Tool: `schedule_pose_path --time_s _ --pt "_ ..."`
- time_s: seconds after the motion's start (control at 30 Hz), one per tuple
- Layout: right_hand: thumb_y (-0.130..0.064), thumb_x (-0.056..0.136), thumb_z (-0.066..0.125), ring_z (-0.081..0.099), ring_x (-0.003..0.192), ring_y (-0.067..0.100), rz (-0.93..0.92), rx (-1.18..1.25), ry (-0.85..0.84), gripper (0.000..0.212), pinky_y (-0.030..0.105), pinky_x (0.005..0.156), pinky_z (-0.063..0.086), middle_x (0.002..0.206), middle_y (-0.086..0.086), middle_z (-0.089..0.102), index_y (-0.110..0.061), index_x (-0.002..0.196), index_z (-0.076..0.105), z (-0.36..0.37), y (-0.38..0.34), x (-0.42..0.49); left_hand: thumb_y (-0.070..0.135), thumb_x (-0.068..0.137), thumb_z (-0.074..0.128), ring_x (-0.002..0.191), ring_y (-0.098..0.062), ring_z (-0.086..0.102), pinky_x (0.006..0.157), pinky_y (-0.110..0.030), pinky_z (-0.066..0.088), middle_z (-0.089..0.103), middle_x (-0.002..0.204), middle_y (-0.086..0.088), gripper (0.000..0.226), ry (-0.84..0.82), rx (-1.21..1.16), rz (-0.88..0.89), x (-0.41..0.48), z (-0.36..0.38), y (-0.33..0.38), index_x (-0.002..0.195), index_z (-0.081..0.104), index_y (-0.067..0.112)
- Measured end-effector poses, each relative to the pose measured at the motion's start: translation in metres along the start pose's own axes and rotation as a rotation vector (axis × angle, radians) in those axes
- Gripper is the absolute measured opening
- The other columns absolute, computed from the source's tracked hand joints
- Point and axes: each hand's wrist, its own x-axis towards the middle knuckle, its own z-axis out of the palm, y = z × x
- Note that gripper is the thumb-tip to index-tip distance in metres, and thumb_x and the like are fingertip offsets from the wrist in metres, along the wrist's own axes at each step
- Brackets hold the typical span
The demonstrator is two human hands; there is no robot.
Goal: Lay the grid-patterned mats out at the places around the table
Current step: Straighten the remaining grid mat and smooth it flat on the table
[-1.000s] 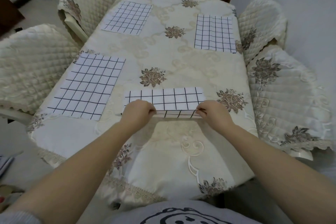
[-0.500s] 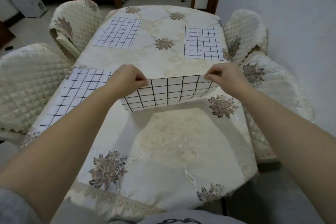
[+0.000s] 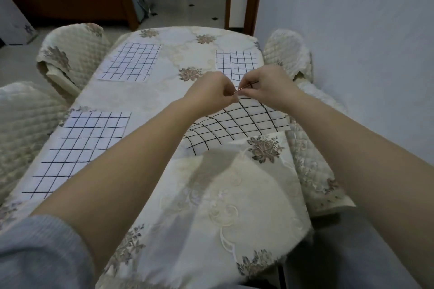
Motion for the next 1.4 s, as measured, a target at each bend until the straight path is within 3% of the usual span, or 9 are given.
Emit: schedule_pose_path --time_s 0.2,0.4,0.5,0.63,0.73,0.87,0.97,1.17,1.4 --pt "-0.031 0.075 0.077 0.057 0.080 0.015 0.060 0.057 0.133 0.027 0.029 0.073 0.046 0.082 -0.003 0.065 -0.014 0.094 0.068 -0.030 0.029 -0.016 0.025 0.086 0.068 0.064 -0.001 0.062 0.063 -0.023 0.053 0.068 0.070 0.006 0.012 0.061 -0.073 -0.034 0.019 -0.012 0.023 0.085 0.077 0.017" --pt "-0.026 0.072 0.081 0.054 0.071 0.010 0.208 0.172 0.049 0.021 0.018 0.066 0.041 0.075 -0.006 0.062 -0.019 0.087 0.068 -0.051 0.082 -0.047 0.025 0.084 0.071 0.069 -0.014 0.062 0.063 -0.019 0.050 0.072 0.078 -0.002 0.017 0.091 -0.192 -0.104 0.027 -0.027 0.033 0.093 0.077 0.012" --pt "-0.022 0.074 0.080 0.054 0.069 0.012 0.257 0.210 -0.035 0.014 0.014 0.059 0.040 0.073 -0.003 0.062 -0.018 0.082 0.070 -0.053 0.103 -0.060 0.025 0.082 0.073 0.082 -0.026 0.069 0.079 -0.035 0.058 0.074 0.083 -0.007 0.014 0.098 -0.272 -0.150 0.028 -0.030 0.031 0.090 0.077 0.015" --pt "-0.020 0.076 0.078 0.058 0.073 0.010 0.353 0.274 -0.076 0.009 0.019 0.062 0.042 0.075 -0.006 0.067 -0.026 0.080 0.072 -0.047 0.128 -0.067 0.022 0.082 0.073 0.080 -0.017 0.071 0.073 -0.024 0.058 0.074 0.082 -0.002 0.004 0.125 -0.388 -0.192 0.026 -0.033 0.026 0.084 0.075 0.019" --pt "-0.021 0.076 0.078 0.057 0.076 0.017 0.371 0.339 -0.028 0.011 0.028 0.065 0.042 0.080 0.017 0.070 -0.013 0.084 0.076 -0.045 0.137 -0.069 0.018 0.083 0.071 0.074 -0.009 0.071 0.067 -0.015 0.056 0.073 0.083 0.001 0.008 0.150 -0.443 -0.235 0.020 -0.032 0.018 0.089 0.075 0.013" --pt "-0.017 0.079 0.076 0.059 0.078 0.018 0.391 0.608 0.148 0.008 0.026 0.074 0.050 0.080 0.012 0.068 -0.012 0.084 0.074 -0.046 0.134 -0.073 0.012 0.085 0.068 0.082 -0.018 0.073 0.076 -0.025 0.059 0.074 0.089 -0.006 0.006 0.179 -0.611 -0.281 0.008 -0.026 0.004 0.089 0.073 0.012" --pt "-0.015 0.083 0.071 0.060 0.075 0.020 0.393 0.772 0.232 0.014 0.042 0.087 0.054 0.073 0.009 0.060 -0.005 0.074 0.065 -0.043 0.131 -0.075 0.012 0.086 0.067 0.082 -0.022 0.073 0.075 -0.029 0.059 0.075 0.085 -0.007 0.006 0.206 -0.693 -0.285 -0.001 -0.019 -0.003 0.088 0.073 0.010" --pt "-0.014 0.089 0.063 0.056 0.067 0.022 0.413 0.801 0.280 0.013 0.044 0.075 0.056 0.064 0.006 0.054 -0.009 0.078 0.060 -0.036 0.118 -0.088 0.009 0.088 0.064 0.070 -0.020 0.073 0.064 -0.030 0.059 0.075 0.072 -0.002 0.008 0.169 -0.793 -0.287 -0.016 -0.005 -0.005 0.087 0.072 0.009" --pt "-0.011 0.091 0.060 0.048 0.049 0.009 0.451 0.793 0.282 0.023 0.024 0.050 0.052 0.055 -0.001 0.047 -0.013 0.069 0.055 -0.037 0.107 -0.101 0.010 0.088 0.064 0.068 -0.019 0.072 0.060 -0.028 0.058 0.074 0.070 -0.002 0.008 0.138 -0.835 -0.303 -0.026 0.004 -0.007 0.088 0.072 0.006"
